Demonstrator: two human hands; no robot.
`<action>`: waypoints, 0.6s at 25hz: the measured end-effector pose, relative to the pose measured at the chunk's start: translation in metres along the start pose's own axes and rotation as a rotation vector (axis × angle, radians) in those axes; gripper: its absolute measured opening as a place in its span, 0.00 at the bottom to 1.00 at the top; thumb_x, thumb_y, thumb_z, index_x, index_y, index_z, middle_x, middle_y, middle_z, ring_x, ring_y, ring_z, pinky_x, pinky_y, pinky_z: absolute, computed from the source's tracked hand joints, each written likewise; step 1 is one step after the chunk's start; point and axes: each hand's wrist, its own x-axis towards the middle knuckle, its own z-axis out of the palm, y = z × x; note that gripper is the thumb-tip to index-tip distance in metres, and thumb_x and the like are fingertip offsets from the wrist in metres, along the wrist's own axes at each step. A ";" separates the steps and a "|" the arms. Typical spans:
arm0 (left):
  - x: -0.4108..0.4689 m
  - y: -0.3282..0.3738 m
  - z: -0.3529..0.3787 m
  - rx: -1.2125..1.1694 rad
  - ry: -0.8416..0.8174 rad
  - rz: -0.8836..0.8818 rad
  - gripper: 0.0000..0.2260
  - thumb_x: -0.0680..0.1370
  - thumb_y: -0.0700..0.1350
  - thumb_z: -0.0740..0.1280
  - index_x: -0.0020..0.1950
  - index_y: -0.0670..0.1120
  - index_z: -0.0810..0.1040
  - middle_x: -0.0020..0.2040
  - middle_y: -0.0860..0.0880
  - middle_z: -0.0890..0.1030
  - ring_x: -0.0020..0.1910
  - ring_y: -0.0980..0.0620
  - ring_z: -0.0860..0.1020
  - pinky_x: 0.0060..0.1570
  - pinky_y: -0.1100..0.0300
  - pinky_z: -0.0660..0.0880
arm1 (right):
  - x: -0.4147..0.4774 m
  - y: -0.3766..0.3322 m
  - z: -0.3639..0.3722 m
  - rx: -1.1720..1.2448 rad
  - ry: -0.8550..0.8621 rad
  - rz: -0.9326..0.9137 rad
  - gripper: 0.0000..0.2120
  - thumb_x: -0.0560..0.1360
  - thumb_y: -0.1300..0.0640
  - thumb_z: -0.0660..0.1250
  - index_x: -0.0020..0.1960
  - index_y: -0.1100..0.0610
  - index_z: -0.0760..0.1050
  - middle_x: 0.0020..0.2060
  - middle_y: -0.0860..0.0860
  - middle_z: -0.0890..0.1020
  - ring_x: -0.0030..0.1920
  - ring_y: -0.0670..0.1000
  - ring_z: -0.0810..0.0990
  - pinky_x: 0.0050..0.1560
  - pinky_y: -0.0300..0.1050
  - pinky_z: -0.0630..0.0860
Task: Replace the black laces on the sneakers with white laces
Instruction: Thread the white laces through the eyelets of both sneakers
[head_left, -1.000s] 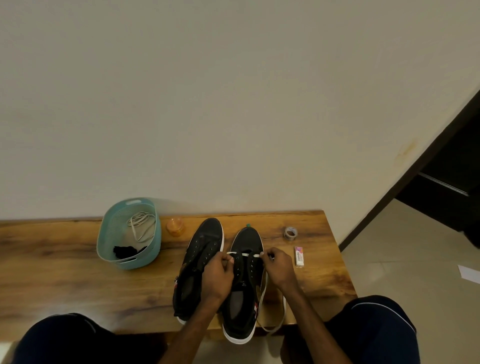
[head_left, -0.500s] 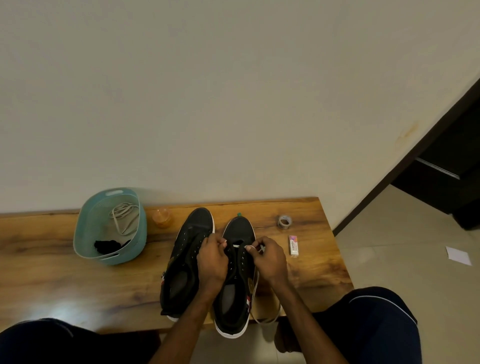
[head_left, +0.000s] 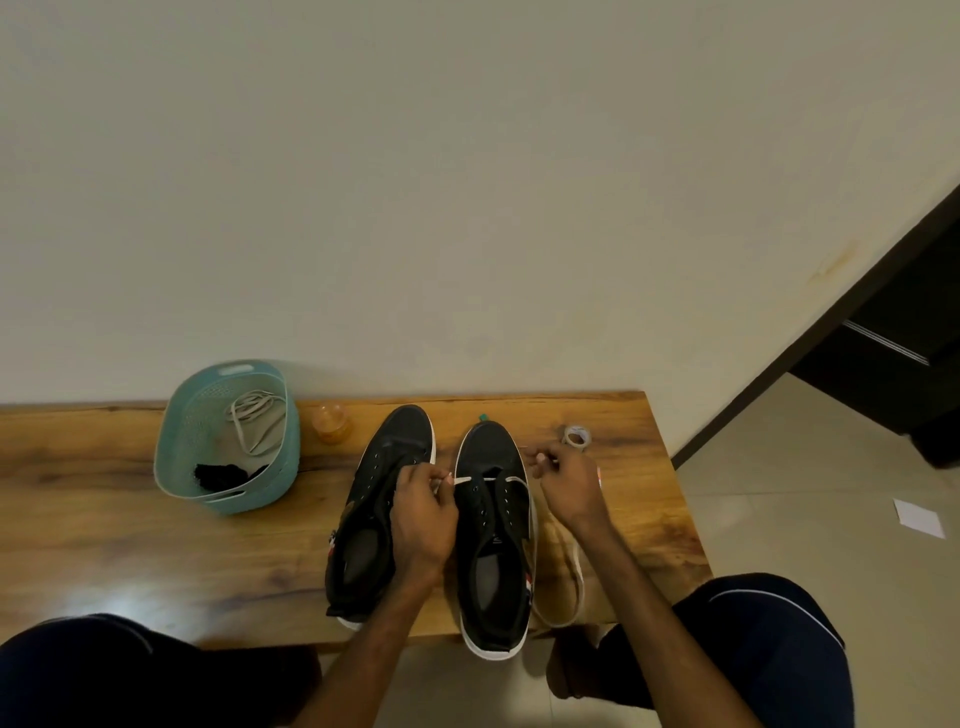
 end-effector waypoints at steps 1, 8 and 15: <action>-0.006 0.002 -0.002 0.038 -0.009 0.024 0.02 0.81 0.46 0.64 0.51 0.50 0.77 0.47 0.55 0.76 0.41 0.59 0.76 0.35 0.70 0.66 | 0.002 -0.007 -0.006 0.002 -0.035 -0.035 0.12 0.79 0.68 0.60 0.55 0.59 0.81 0.44 0.51 0.84 0.44 0.47 0.81 0.48 0.41 0.78; -0.018 0.006 0.015 0.118 -0.150 0.036 0.21 0.78 0.64 0.57 0.51 0.47 0.76 0.49 0.52 0.75 0.49 0.54 0.75 0.46 0.61 0.75 | 0.000 -0.008 0.009 -0.158 -0.256 -0.104 0.04 0.76 0.63 0.70 0.45 0.55 0.78 0.38 0.50 0.84 0.38 0.44 0.82 0.43 0.44 0.82; -0.012 0.010 0.016 0.069 -0.127 0.047 0.19 0.76 0.53 0.71 0.63 0.47 0.72 0.49 0.54 0.72 0.47 0.56 0.74 0.40 0.68 0.67 | 0.020 -0.006 0.017 -0.299 -0.403 -0.137 0.03 0.76 0.59 0.69 0.48 0.56 0.81 0.41 0.48 0.82 0.40 0.43 0.78 0.40 0.34 0.74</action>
